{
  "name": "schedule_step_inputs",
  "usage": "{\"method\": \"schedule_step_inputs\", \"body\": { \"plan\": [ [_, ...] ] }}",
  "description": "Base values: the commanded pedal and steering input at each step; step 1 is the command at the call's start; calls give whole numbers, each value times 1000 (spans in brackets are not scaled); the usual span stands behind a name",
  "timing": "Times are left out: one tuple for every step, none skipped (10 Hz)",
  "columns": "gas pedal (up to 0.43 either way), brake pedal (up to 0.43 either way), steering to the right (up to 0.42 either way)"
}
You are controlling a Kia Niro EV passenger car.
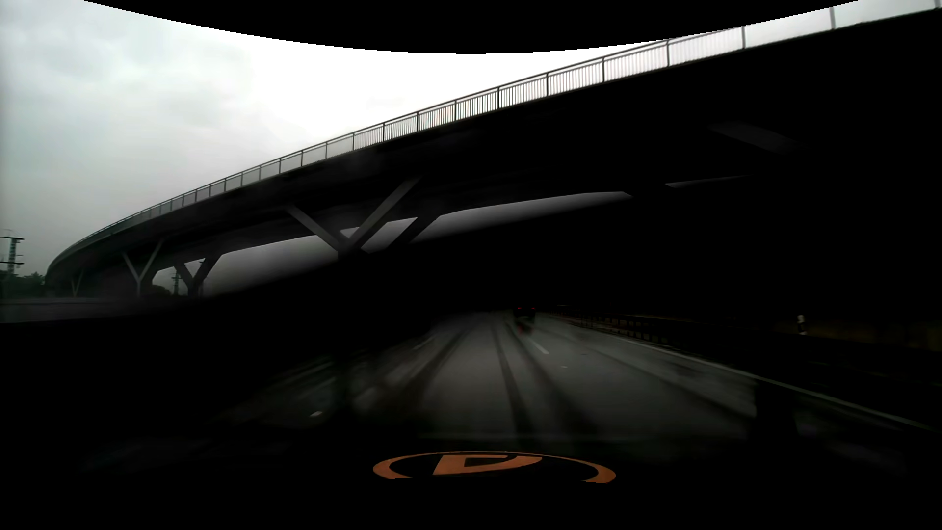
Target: Follow the waypoints while adhering to traffic rules and regulations
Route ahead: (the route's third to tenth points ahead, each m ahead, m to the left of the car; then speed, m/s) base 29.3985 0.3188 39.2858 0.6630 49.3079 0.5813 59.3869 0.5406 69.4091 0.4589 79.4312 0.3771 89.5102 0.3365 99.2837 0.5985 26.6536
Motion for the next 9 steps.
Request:
{"method": "schedule_step_inputs", "body": {
  "plan": [
    [150, 0, 0],
    [150, 0, 0],
    [150, 0, -3],
    [150, 0, -3],
    [157, 0, -3],
    [157, 0, -3],
    [157, 0, -3],
    [157, 0, -3],
    [157, 0, -3]
  ]
}}
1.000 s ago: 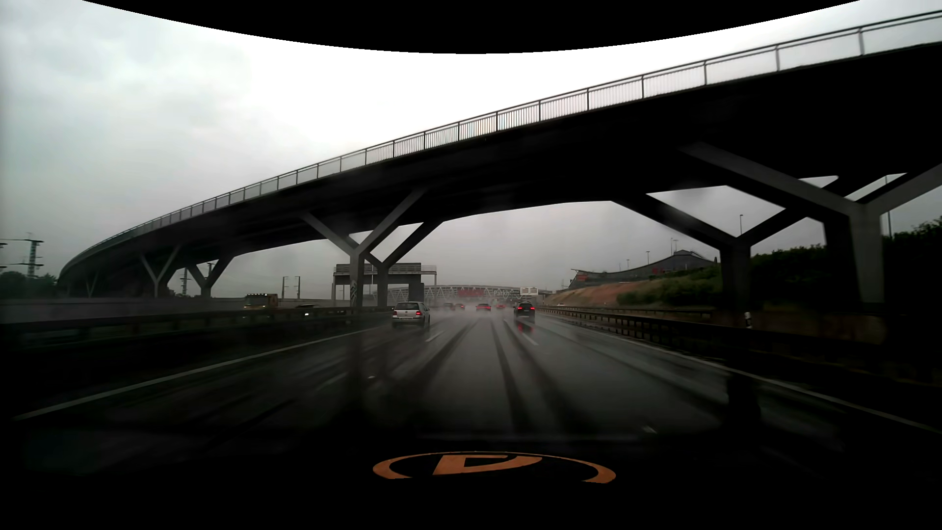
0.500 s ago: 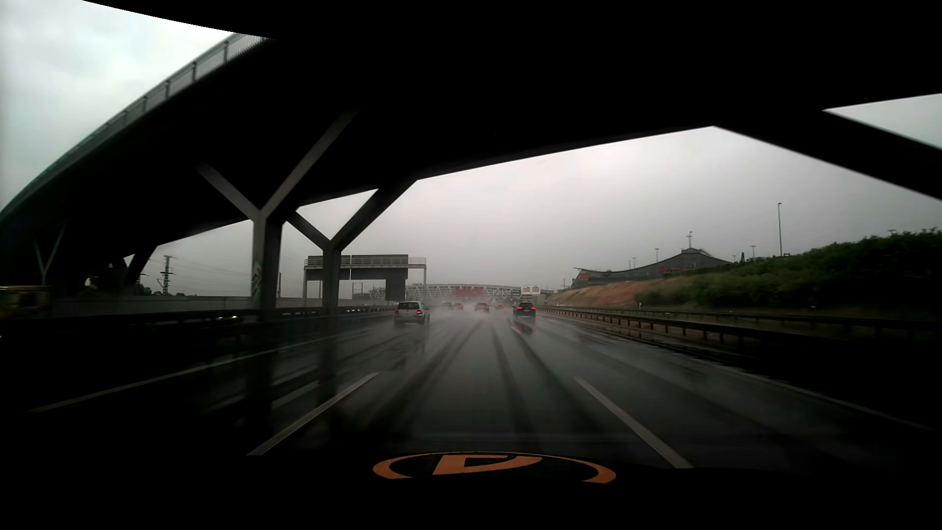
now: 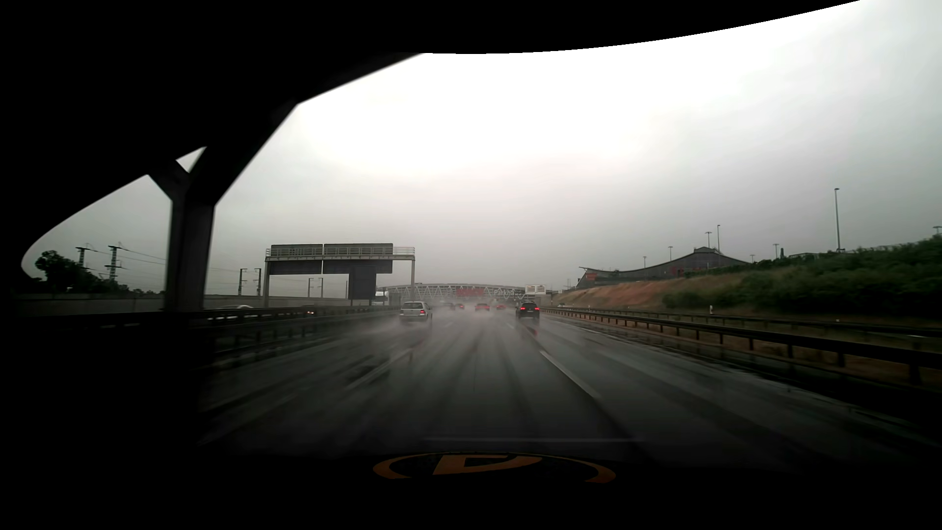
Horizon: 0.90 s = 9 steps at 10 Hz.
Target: Follow the waypoints while adhering to traffic rules and regulations
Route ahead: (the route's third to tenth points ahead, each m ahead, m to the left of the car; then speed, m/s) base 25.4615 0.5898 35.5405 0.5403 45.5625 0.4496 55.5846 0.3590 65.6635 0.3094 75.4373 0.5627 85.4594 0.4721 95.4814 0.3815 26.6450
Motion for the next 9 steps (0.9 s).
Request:
{"method": "schedule_step_inputs", "body": {
  "plan": [
    [157, 0, -3],
    [157, 0, -3],
    [157, 0, -3],
    [157, 0, -3],
    [157, 0, -3],
    [169, 0, -2],
    [177, 0, -1],
    [177, 0, -1],
    [189, 0, -1]
  ]
}}
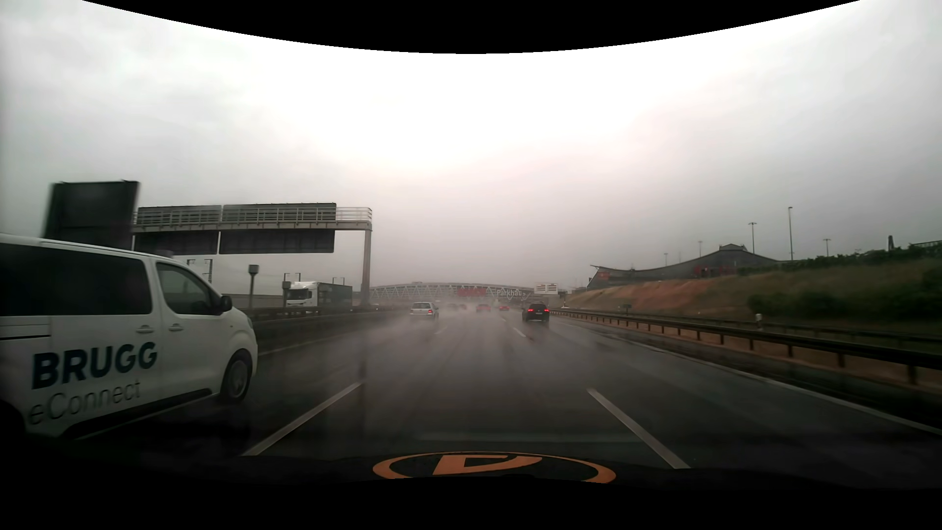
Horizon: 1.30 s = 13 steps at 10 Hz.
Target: Follow the waypoints while adhering to traffic rules and regulations
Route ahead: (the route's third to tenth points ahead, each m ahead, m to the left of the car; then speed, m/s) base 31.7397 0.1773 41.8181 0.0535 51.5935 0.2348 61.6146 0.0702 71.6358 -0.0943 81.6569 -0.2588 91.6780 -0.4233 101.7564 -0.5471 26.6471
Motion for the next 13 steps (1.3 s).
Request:
{"method": "schedule_step_inputs", "body": {
  "plan": [
    [189, 0, -1],
    [189, 0, -1],
    [197, 0, 0],
    [209, 0, 0],
    [220, 0, 1],
    [220, 0, 0],
    [220, 0, 0],
    [220, 0, 1],
    [220, 0, 0],
    [220, 0, 0],
    [220, 0, 0],
    [220, 0, 0],
    [220, 0, 0]
  ]
}}
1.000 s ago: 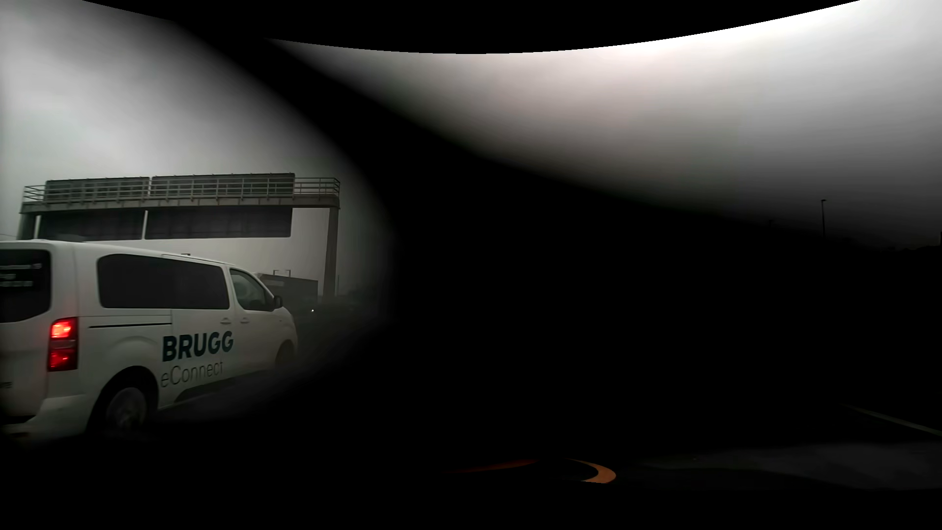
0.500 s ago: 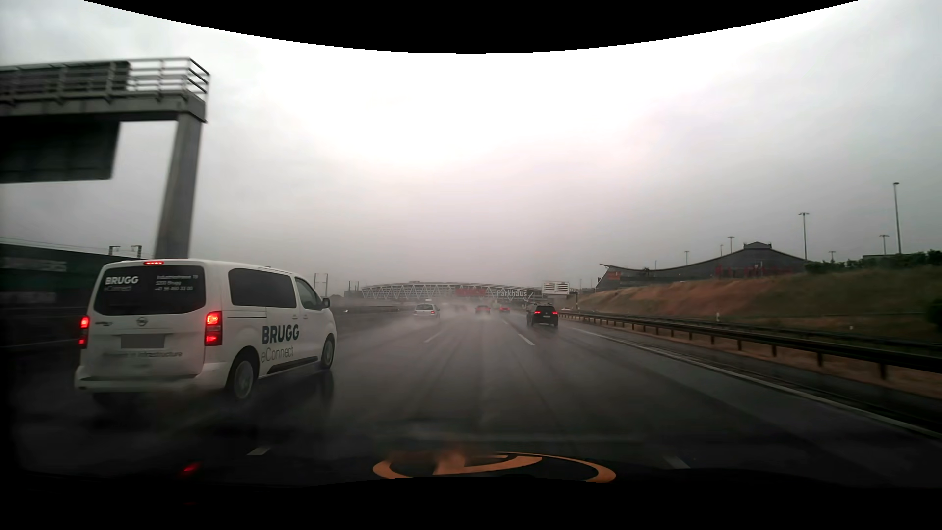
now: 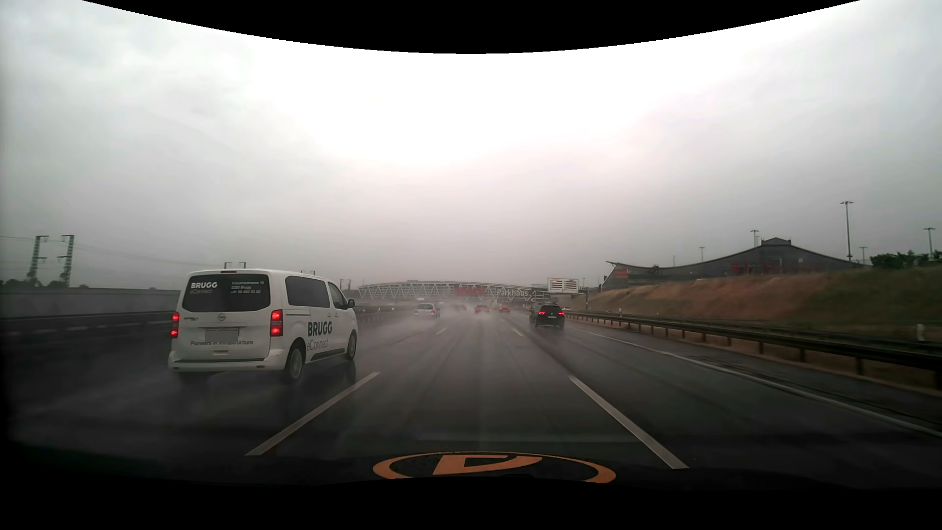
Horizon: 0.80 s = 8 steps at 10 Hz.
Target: Follow the waypoints while adhering to traffic rules and regulations
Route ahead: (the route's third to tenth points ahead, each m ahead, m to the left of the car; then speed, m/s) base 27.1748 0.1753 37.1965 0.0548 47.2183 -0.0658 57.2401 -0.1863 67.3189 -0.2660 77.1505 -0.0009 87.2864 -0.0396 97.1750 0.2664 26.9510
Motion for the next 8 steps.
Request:
{"method": "schedule_step_inputs", "body": {
  "plan": [
    [220, 0, -1],
    [220, 0, -1],
    [220, 0, -1],
    [220, 0, -1],
    [220, 0, -1],
    [209, 0, -1],
    [209, 0, -1],
    [209, 0, 0]
  ]
}}
